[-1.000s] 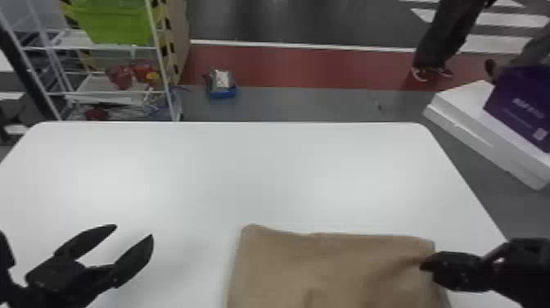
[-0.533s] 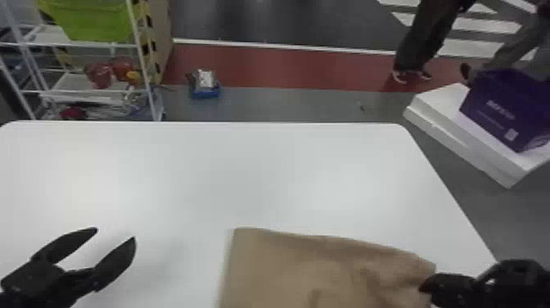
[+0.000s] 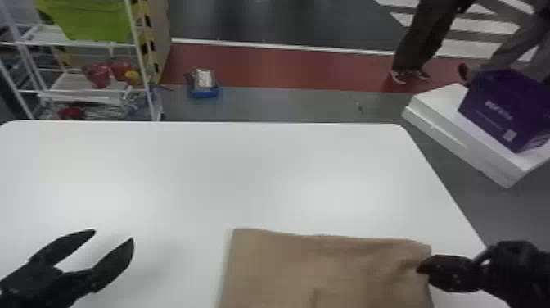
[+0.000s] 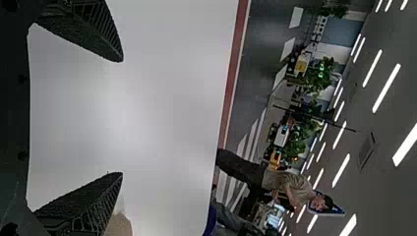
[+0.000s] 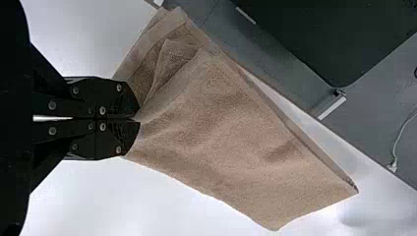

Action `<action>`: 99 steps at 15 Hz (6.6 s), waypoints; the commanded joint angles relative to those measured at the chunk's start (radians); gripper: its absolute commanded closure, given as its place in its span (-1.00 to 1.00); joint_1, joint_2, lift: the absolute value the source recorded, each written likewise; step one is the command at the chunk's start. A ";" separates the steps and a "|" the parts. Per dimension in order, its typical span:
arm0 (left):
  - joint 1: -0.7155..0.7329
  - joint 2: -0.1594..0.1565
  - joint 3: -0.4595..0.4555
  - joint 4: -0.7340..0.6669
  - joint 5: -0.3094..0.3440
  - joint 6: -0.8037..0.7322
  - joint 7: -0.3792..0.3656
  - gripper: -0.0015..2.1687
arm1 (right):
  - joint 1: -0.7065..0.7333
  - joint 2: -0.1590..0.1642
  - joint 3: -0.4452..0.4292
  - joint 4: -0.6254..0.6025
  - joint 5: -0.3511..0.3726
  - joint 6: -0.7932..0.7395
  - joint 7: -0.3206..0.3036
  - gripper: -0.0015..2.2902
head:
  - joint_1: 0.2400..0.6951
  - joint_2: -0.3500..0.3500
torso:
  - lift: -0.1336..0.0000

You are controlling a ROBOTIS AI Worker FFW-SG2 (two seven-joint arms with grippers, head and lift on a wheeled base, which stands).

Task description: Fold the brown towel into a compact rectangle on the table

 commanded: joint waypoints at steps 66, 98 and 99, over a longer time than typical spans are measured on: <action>-0.010 -0.004 -0.001 0.074 -0.018 -0.026 -0.028 -0.95 | 0.286 0.136 -0.342 -0.292 -0.662 2.088 -0.025 -0.83 | 1.00 -1.00 | -1.00; 0.010 -0.004 0.029 0.074 0.021 -0.035 -0.055 -0.95 | -0.069 0.173 0.039 -0.137 -0.492 2.284 -0.222 -0.10 | 1.00 -0.65 | -1.00; 0.010 -0.004 0.029 0.072 0.021 -0.035 -0.055 -0.95 | -0.077 0.180 0.039 -0.137 -0.500 2.281 -0.224 0.06 | 1.00 -0.62 | -1.00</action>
